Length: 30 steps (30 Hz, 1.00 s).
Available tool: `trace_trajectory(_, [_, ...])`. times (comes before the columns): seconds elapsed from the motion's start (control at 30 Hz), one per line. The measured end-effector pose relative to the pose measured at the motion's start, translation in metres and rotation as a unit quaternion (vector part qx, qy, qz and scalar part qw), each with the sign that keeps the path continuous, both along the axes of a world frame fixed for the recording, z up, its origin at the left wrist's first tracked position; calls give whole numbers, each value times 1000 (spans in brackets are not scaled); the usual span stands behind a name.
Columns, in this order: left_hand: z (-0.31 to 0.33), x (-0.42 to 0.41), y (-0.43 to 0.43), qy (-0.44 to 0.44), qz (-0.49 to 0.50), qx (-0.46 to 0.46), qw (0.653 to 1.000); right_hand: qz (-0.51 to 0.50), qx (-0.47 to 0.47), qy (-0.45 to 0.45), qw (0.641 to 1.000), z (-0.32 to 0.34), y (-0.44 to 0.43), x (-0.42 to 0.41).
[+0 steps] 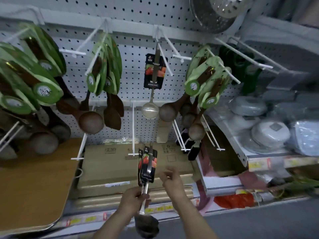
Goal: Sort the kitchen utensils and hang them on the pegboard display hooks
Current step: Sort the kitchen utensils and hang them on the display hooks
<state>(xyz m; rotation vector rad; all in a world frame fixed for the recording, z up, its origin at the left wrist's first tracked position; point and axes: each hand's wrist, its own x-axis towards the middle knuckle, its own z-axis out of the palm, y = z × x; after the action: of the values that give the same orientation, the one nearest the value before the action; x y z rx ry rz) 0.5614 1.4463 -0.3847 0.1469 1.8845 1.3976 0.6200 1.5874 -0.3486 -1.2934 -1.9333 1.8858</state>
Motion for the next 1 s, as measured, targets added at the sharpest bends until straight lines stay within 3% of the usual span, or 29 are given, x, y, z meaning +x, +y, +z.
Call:
trace_trajectory(0.1, [18,16,-20,-42,-29,30,998,-14,-57,13,998,20,-13,8])
trace_trajectory(0.27, [39,27,-44,-91,-60,69,992,-67,-68,77,992,59,-38,24])
trace_trajectory(0.4, [57,30,-55,-67,-105,78,989,-50,-49,129,989,89,-53,32])
trace_trajectory(0.7, [114,22,-56,-34,-86,166,982,-51,2,225,973,155,-68,28])
trace_trajectory(1.0, [162,6,-40,28,-92,182,979,-34,91,299,949,217,-60,17])
